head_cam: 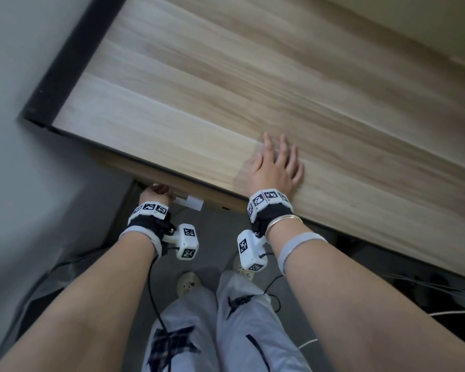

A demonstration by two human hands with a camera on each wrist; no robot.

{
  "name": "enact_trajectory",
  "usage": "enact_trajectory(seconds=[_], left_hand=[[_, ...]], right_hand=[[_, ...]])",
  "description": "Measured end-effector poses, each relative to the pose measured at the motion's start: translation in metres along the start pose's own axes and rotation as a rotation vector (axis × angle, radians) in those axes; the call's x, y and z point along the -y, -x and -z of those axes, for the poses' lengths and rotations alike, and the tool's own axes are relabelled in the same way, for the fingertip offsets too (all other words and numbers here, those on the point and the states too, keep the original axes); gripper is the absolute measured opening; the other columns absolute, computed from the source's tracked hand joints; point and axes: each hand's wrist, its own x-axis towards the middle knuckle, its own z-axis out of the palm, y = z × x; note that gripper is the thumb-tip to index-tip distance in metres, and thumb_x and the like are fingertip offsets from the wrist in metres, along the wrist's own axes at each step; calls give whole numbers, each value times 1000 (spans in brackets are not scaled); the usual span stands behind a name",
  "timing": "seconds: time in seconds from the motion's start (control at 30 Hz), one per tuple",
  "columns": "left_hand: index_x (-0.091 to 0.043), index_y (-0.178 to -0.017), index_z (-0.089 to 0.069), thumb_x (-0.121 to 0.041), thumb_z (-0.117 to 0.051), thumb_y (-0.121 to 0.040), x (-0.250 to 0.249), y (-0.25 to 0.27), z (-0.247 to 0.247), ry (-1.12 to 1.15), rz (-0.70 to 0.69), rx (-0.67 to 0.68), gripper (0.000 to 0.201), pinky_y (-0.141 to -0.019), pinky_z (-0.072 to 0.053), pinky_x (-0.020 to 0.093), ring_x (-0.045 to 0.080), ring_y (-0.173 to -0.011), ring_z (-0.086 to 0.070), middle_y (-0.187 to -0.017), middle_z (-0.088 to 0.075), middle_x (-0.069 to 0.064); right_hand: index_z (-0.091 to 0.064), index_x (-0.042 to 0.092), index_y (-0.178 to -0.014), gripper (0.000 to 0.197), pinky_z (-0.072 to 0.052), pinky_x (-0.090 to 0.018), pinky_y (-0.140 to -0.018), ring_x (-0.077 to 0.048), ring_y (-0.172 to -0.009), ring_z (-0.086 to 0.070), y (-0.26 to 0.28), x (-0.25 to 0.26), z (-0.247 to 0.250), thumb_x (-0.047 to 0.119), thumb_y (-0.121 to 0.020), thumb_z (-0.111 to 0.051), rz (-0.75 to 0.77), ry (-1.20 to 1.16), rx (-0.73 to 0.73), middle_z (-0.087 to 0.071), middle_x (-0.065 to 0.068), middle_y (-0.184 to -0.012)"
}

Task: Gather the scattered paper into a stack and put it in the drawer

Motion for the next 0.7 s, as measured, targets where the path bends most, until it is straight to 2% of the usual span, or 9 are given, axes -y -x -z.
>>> enact_trajectory(seconds=[0.07, 0.2, 0.3, 0.4, 0.53, 0.57, 0.63, 0.67, 0.7], left_hand=[[-2, -120, -59, -2, -57, -84, -2, -2, -2, -22, -15, 16, 37, -86, -40, 20, 25, -120, -56, -117, -65, 9], [-4, -117, -62, -9, -60, -84, -6, -1, -4, -60, -38, -20, 33, -82, -39, 24, 29, -114, -59, -122, -65, 12], [-4, -117, -61, -9, -61, -83, -6, -1, -7, -66, -61, 7, 34, -82, -36, 22, 25, -105, -59, -117, -65, 7], [-3, -118, -60, -7, -61, -83, -6, 1, -8, -28, -73, -24, 35, -82, -35, 21, 21, -96, -56, -122, -64, 12], [-2, -125, -56, -13, -59, -87, -7, 6, -3, -145, -83, -5, 39, -84, -42, 27, 33, -118, -56, -128, -60, 16], [-2, -126, -55, -15, -57, -88, -6, 6, 0, -215, -79, 38, 39, -84, -46, 22, 33, -119, -55, -130, -58, 17], [-3, -128, -54, -14, -58, -88, -4, 6, 3, -274, -79, 122, 41, -59, -46, 3, 25, -112, -56, -132, -56, 17], [-4, -126, -55, -14, -59, -88, -5, 9, 4, -293, -73, 162, 40, -47, -43, 3, 21, -101, -57, -126, -60, 18], [-5, -121, -59, -14, -58, -88, -6, 13, 5, -333, -52, 176, 34, -46, -45, 8, 20, -90, -56, -114, -65, 17]], right_hand=[[-20, 49, -143, 51, -5, -44, -118, -16, -148, -7, 0, 0, 0, 41, -95, -31, -1, -3, -1, -12, 14, -159], [-20, 49, -143, 51, -6, -44, -119, -16, -148, -8, 0, 0, 0, 41, -95, -31, 3, -5, 4, -12, 14, -159], [-20, 48, -144, 51, -5, -44, -119, -16, -148, -8, 0, 0, 0, 41, -95, -32, 2, -17, 9, -12, 14, -159], [-20, 48, -144, 51, -4, -45, -118, -17, -148, -8, 0, 1, -1, 41, -95, -32, 3, -24, 18, -12, 13, -159], [-20, 48, -144, 51, -4, -45, -118, -17, -148, -7, 1, 0, 3, 40, -95, -31, 4, -36, 43, -11, 13, -159], [-19, 48, -144, 51, -4, -45, -118, -17, -148, -7, 2, 0, 4, 40, -95, -30, 4, -32, 50, -10, 14, -159], [-17, 48, -144, 51, -3, -46, -119, -17, -148, -5, 3, 1, 5, 40, -96, -29, 22, -29, 51, -8, 13, -159], [-16, 48, -144, 51, -3, -45, -119, -17, -148, -5, 1, 2, 9, 40, -96, -29, 22, -37, 63, -7, 13, -159], [-15, 48, -145, 51, -2, -45, -119, -17, -148, -4, 1, 1, 9, 40, -96, -29, 34, -39, 89, -6, 14, -159]])
